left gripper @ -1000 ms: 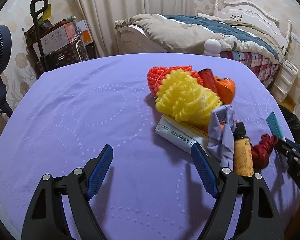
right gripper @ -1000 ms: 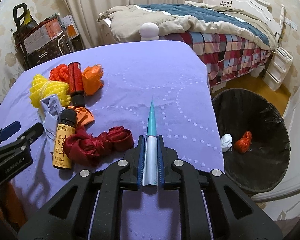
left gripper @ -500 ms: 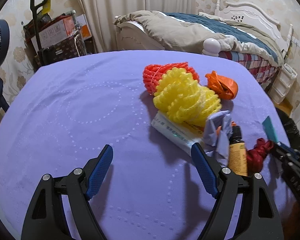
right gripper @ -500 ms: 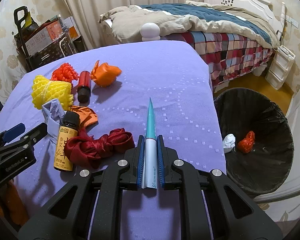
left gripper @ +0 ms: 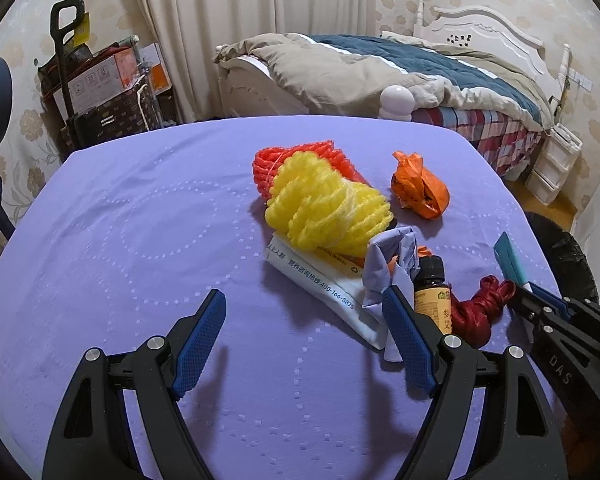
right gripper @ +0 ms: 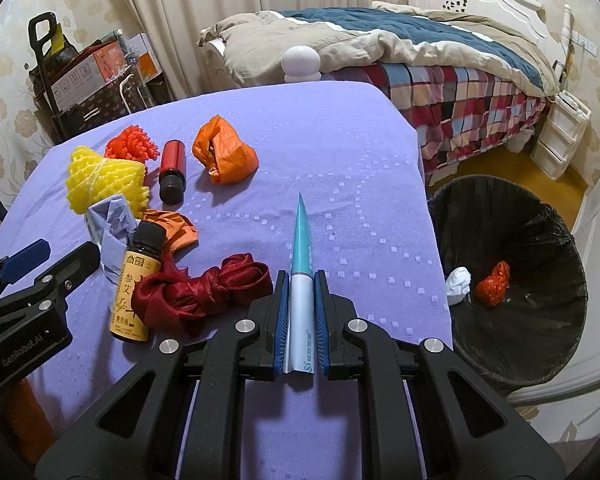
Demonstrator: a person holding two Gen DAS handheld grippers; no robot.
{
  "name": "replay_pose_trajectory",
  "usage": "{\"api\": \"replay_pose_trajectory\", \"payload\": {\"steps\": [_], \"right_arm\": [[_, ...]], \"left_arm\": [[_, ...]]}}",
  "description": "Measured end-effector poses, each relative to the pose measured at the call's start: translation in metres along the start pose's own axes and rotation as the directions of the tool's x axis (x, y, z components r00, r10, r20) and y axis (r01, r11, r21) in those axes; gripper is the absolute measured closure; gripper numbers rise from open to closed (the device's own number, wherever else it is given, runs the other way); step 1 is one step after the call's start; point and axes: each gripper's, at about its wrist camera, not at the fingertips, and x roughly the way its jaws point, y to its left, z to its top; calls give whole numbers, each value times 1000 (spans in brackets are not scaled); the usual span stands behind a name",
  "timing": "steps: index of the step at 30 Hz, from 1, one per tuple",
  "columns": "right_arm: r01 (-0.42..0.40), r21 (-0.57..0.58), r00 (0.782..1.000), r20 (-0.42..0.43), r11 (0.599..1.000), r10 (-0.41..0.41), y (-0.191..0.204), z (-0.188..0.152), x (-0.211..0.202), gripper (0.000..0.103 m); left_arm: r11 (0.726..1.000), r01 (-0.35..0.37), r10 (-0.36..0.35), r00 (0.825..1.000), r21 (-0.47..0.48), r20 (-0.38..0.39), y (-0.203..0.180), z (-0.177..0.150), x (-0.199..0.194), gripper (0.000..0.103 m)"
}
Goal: Collect trash
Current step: 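Close the left tool on the light blue cloth and lift it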
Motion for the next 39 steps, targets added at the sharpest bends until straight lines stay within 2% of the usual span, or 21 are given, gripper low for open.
{"api": "replay_pose_trajectory", "payload": {"steps": [15,17,21,23,26,39], "right_arm": [[1,7,1000,2,1000,-1,1,2,2,92],[-2,10,1000,1,1000,2,0,2,1,92],[-1,9,1000,1,1000,1,0,1,1,92],[-2,9,1000,1,1000,2,-1,1,1,92],[-2,9,1000,1,1000,2,0,1,1,92],[-1,8,1000,2,1000,1,0,0,1,92]], "left_arm": [[998,17,-17,1000,56,12,-14,2,8,25],[998,33,-34,999,56,2,-14,1,10,33],[996,62,-62,998,62,2,-15,-1,11,41],[994,82,-82,997,70,2,-17,-1,10,51],[990,125,-125,992,67,-2,-15,-3,9,59],[998,57,-57,998,9,8,21,-10,3,57]]}}
